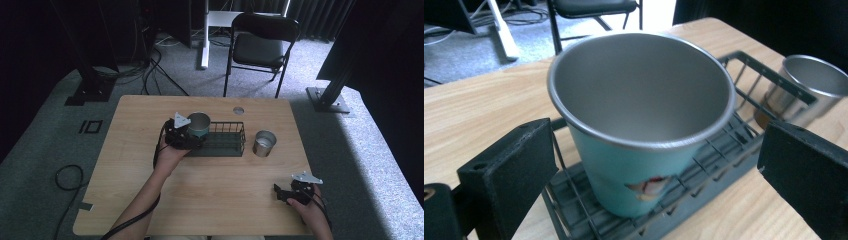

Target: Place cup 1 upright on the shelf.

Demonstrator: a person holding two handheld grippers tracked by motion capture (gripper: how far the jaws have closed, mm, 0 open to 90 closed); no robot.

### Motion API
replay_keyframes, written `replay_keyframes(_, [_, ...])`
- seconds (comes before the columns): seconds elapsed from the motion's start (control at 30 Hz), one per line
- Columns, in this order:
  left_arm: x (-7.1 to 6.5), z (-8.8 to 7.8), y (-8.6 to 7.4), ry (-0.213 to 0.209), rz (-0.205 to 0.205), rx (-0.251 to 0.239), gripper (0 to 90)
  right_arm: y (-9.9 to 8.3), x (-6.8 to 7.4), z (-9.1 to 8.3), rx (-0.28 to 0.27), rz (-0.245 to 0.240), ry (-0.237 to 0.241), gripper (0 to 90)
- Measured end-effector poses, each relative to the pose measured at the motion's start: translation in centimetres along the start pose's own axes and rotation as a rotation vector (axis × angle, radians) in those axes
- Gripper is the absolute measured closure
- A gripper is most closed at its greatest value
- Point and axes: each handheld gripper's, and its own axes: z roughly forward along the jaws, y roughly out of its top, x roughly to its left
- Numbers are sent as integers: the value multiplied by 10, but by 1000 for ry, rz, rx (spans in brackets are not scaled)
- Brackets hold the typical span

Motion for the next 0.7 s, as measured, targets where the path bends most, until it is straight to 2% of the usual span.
replay_keyframes(0.17, [-1,-6,-4,-22,4,2,28,0,0,0,0,0,0,113])
replay_keyframes(0.43, [2,-20,-14,-24,13,6,29,0,0,0,0,1,0,113])
replay_keyframes(0.57, [5,-27,-19,-14,11,3,29,0,0,0,0,1,0,113])
replay_keyframes(0.7, [9,-35,-27,2,27,13,29,0,0,0,-1,0,0,113])
